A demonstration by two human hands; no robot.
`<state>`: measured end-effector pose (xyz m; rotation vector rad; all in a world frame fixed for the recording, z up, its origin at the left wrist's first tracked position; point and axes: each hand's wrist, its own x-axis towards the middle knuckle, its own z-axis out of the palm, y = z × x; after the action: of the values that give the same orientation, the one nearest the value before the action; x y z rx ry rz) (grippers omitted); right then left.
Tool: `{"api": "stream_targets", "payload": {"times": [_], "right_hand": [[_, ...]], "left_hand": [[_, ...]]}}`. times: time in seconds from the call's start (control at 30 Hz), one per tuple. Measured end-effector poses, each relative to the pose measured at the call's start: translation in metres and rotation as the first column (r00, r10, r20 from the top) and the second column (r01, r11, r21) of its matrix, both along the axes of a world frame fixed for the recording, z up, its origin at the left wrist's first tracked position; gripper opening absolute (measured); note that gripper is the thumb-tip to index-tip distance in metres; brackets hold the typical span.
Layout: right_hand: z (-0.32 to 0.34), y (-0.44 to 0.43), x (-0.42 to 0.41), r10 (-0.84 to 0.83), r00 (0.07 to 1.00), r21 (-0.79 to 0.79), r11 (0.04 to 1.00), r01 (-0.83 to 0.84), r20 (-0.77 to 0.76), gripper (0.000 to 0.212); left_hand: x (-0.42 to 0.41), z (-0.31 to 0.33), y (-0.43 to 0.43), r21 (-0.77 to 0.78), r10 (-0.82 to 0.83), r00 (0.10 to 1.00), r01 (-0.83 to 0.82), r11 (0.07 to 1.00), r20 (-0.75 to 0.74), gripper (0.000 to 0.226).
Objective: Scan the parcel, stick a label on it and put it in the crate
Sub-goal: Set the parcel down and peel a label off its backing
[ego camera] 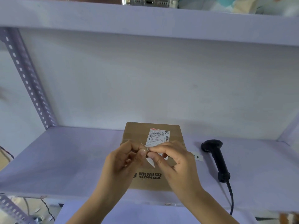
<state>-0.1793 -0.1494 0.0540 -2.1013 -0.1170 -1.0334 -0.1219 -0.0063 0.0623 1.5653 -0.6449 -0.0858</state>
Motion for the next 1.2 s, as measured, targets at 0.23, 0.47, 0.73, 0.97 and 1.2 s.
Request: {"api": "stream_targets", "payload": {"times": [0.23,0.47,0.73,0.97,1.2], "right_hand": [[-0.003,-0.004,0.0,-0.049,0.994,-0.133,0.989,0.062,0.096,0.018],[0.0,-0.011,-0.005,-0.136,0.956,-0.418,0.876,0.239,0.261,0.016],[0.004,-0.013,-0.007,-0.145,0.947,-0.48,0.834,0.273,0.287,0.01],[0.004,-0.014,-0.006,-0.149,0.938,-0.51,0.807,0.298,0.312,0.014],[0.001,-0.013,-0.003,-0.164,0.932,-0.527,0.787,0.321,0.324,0.01]], "left_hand": [[-0.002,-0.001,-0.001,-0.058,-0.021,0.998,0.018,0.998,-0.058,0.015],[-0.006,0.004,0.003,-0.101,-0.107,0.974,0.088,0.991,-0.2,0.028],[-0.006,0.006,0.003,-0.148,-0.13,0.97,0.101,0.984,-0.203,0.03],[-0.004,0.004,0.002,-0.148,-0.125,0.972,0.096,0.984,-0.198,0.027],[-0.004,0.002,0.0,-0.152,-0.116,0.983,0.095,0.984,-0.139,0.031]]}}
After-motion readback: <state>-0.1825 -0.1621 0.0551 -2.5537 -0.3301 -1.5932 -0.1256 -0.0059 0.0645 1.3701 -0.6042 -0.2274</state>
